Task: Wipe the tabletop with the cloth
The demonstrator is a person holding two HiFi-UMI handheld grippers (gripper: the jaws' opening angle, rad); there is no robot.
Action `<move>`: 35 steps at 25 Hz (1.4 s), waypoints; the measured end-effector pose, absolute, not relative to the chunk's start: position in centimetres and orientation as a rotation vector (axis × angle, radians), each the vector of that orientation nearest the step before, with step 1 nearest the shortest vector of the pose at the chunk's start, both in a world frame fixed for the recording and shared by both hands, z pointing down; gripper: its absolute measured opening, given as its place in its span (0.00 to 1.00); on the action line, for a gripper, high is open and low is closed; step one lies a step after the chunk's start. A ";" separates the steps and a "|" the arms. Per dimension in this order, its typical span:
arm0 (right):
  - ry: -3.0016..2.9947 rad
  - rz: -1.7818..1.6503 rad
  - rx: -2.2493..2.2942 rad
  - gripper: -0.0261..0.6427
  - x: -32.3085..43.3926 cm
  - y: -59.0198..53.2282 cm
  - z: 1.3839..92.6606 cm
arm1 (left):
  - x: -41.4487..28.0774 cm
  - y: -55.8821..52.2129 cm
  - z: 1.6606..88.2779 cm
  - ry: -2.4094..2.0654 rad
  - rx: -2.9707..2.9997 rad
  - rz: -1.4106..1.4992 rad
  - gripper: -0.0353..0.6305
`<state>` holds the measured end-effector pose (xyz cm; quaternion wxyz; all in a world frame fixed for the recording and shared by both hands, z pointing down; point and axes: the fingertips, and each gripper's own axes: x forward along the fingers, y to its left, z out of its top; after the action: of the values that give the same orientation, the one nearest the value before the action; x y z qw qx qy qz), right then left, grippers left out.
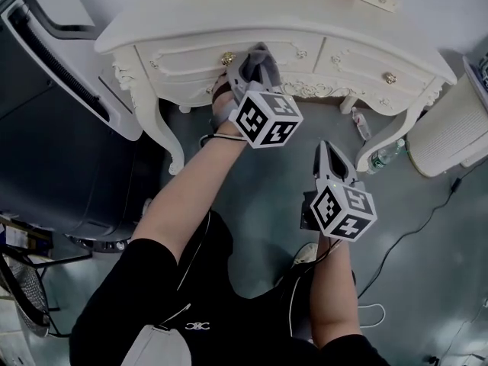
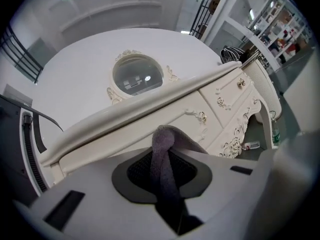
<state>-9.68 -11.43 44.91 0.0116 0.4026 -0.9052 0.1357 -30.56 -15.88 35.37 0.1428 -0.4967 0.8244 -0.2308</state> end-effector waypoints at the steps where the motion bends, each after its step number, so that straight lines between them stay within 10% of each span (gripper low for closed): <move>1: -2.821 0.420 1.256 0.04 -9.6 -11.5 44.9 | -30.6 -15.5 35.4 2.371 -1.422 -0.672 0.15; 35: -2.840 0.367 1.076 0.04 -14.8 -11.0 46.0 | -46.5 -3.4 33.9 2.591 -1.194 -0.501 0.15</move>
<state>-14.83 -10.96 45.99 0.0411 0.3514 -0.9276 0.1200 -46.52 -3.45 33.89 0.1220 -0.4091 0.8879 -0.1715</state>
